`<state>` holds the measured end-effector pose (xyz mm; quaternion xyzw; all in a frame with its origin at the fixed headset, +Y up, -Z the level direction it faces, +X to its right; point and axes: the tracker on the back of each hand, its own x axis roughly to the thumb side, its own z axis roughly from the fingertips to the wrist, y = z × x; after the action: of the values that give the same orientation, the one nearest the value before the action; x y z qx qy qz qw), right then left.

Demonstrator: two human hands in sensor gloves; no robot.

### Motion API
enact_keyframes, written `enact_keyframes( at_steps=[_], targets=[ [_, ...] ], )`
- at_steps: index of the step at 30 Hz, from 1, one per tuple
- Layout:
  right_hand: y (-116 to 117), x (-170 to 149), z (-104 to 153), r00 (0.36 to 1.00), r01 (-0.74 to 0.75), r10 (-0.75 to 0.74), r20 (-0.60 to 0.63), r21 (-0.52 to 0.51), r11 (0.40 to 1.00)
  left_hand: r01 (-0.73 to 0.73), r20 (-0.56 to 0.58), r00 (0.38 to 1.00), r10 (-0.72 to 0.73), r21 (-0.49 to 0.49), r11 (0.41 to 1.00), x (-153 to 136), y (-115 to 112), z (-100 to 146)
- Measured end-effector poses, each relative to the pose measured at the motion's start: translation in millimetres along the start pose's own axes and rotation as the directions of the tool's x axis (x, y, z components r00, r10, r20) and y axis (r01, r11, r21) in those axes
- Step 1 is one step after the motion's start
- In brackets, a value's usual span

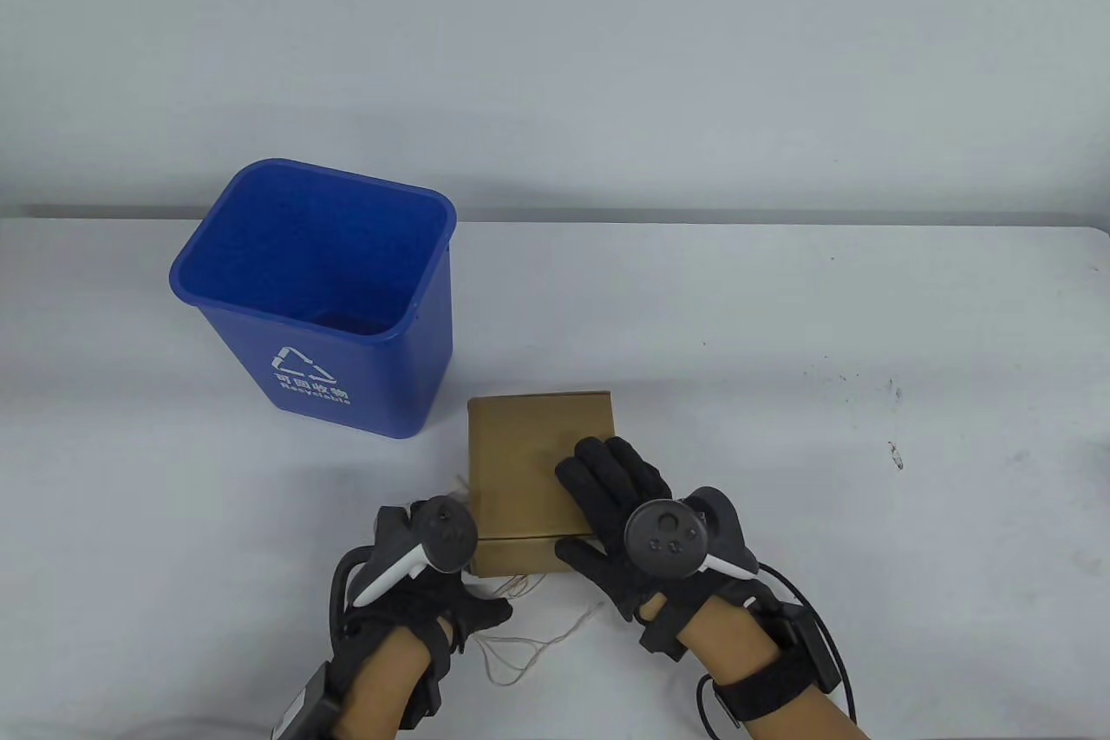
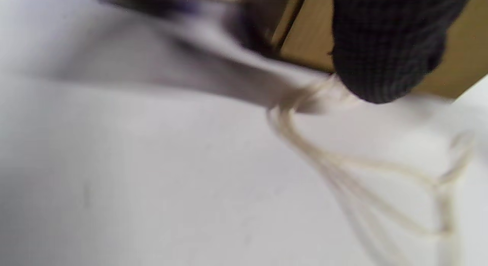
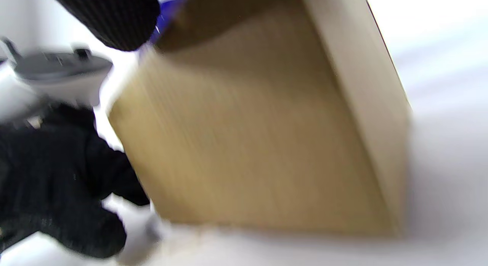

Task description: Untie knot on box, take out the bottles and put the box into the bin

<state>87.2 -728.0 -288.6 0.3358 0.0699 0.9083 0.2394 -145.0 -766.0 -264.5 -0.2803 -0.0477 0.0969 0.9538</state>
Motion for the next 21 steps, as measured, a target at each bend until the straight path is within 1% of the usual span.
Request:
enact_keyframes(
  at_steps=[1, 2, 3, 4, 5, 7, 13, 18, 21],
  targets=[
    [0.1, -1.3, 0.5, 1.0, -0.013, 0.013, -0.016, 0.005, 1.0, 0.021, -0.013, 1.0, -0.021, -0.002, 1.0, 1.4, -1.7, -2.3],
    [-0.9, -0.7, 0.1, 1.0, -0.018, 0.018, 0.015, -0.018, 1.0, -0.009, -0.003, 1.0, 0.009, 0.05, 0.999, 0.5, -2.0, -2.7],
    [0.1, -0.5, 0.9, 1.0, -0.018, 0.018, -0.002, -0.003, 1.0, -0.005, -0.007, 1.0, 0.005, 0.054, 0.999, 1.1, -0.7, -5.6],
    [1.2, -0.3, 2.3, 0.999, -0.03, 0.031, -0.01, 0.017, 0.999, 0.021, -0.025, 0.999, -0.02, 0.032, 0.999, -0.5, 0.7, -5.7],
    [1.3, 0.3, 3.3, 0.999, -0.042, 0.042, -0.003, 0.006, 0.999, 0.024, -0.041, 0.999, -0.022, 0.036, 0.999, -4.0, 2.2, -6.0],
    [1.1, 0.0, 4.7, 0.999, -0.046, 0.046, -0.014, 0.015, 0.999, -0.009, -0.065, 0.998, 0.01, 0.017, 1.0, -11.0, 2.9, -7.5],
    [0.3, -5.0, 10.2, 1.0, -0.011, 0.011, -0.026, 0.005, 1.0, -0.05, -0.12, 0.991, 0.054, 0.034, 0.998, -33.8, 8.8, -9.3],
    [-3.5, -13.7, 20.6, 0.998, -0.042, 0.042, -0.056, -0.012, 0.999, -0.087, -0.154, 0.984, 0.093, 0.043, 0.995, -50.3, 14.5, -10.5],
    [-5.3, -17.7, 25.3, 0.998, -0.018, 0.017, -0.06, -0.017, 1.0, -0.111, -0.167, 0.979, 0.118, 0.049, 0.993, -60.2, 18.1, -10.4]
  ],
)
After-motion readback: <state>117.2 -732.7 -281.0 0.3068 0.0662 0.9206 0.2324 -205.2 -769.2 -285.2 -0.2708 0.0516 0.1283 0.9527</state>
